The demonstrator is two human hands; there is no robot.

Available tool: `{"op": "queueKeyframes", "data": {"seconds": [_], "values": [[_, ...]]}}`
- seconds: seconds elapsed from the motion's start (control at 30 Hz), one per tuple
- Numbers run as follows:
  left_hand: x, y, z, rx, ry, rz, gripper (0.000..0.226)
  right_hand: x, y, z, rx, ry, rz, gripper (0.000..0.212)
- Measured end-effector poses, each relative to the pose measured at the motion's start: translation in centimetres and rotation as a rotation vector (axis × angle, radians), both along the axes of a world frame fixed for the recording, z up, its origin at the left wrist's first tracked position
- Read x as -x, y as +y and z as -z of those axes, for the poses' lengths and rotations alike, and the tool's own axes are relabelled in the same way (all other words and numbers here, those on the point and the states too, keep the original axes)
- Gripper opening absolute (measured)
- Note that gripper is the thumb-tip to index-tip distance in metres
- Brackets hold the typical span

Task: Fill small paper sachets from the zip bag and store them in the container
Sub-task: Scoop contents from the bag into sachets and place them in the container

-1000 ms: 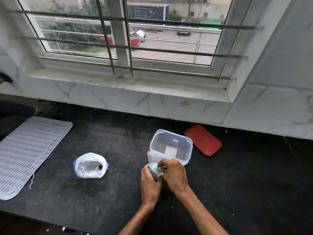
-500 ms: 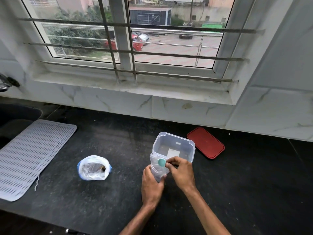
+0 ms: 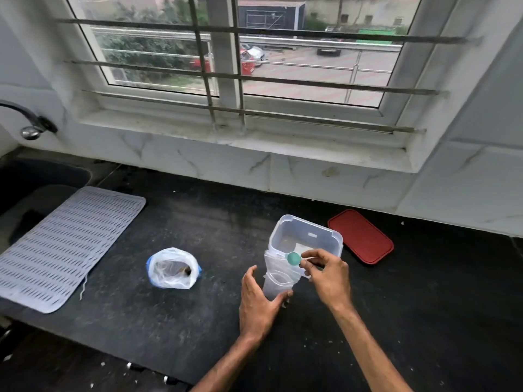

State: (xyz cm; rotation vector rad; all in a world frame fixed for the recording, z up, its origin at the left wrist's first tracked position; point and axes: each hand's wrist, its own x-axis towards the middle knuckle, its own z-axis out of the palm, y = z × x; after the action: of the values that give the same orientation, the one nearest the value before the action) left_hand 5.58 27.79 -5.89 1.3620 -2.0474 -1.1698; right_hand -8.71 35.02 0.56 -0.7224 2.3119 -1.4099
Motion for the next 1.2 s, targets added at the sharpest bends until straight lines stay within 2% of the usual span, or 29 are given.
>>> {"op": "queueKeyframes", "data": {"seconds": [0.1,0.17,0.23,0.3,0.4,0.47,0.53,0.63,0.73,0.83,1.07,1.2], "values": [[-1.8,-1.6,-0.9,0.059,0.175,-0.103,0.071,-1.6,-2.2,-1.0,0.044,-0.064,-0.063,0.021],[-3.4,-3.6,-1.4,0.117,0.292,-0.255,0.048,-3.5,-4.4,-1.5,0.059,-0.072,-0.134,0.023],[-5.8,-6.5,-1.6,0.181,0.353,-0.446,0.037,-6.3,-6.9,-1.6,0.067,-0.064,-0.227,0.022],[-9.0,-9.8,-0.7,0.198,0.383,-0.681,0.046,-9.6,-10.2,-1.2,0.049,-0.020,-0.355,0.016],[-12.5,-13.1,0.9,0.016,0.335,-0.935,0.084,-13.8,-15.6,-0.1,-0.089,0.154,-0.569,0.011],[-13.1,-14.7,1.4,-0.109,0.153,-0.921,0.092,-15.9,-18.7,0.5,-0.260,0.307,-0.685,0.017],[-12.9,-16.0,1.2,-0.270,0.004,-0.875,0.081,-17.2,-20.5,0.2,-0.443,0.437,-0.780,0.022],[-13.2,-17.9,1.4,-0.382,-0.059,-0.753,0.056,-18.0,-22.1,0.8,-0.593,0.482,-0.829,0.028],[-13.6,-19.1,1.6,-0.406,-0.060,-0.670,0.039,-17.4,-23.1,2.1,-0.679,0.525,-0.784,0.030],[-13.9,-20.0,1.6,-0.408,-0.011,-0.571,0.024,-17.3,-23.8,2.7,-0.682,0.505,-0.723,0.034],[-15.1,-21.5,1.2,-0.394,-0.006,-0.494,0.020,-18.6,-24.3,4.0,-0.669,0.490,-0.684,0.029],[-15.4,-22.7,0.9,-0.408,0.100,-0.510,0.013,-18.8,-24.0,4.5,-0.697,0.478,-0.656,0.025]]}}
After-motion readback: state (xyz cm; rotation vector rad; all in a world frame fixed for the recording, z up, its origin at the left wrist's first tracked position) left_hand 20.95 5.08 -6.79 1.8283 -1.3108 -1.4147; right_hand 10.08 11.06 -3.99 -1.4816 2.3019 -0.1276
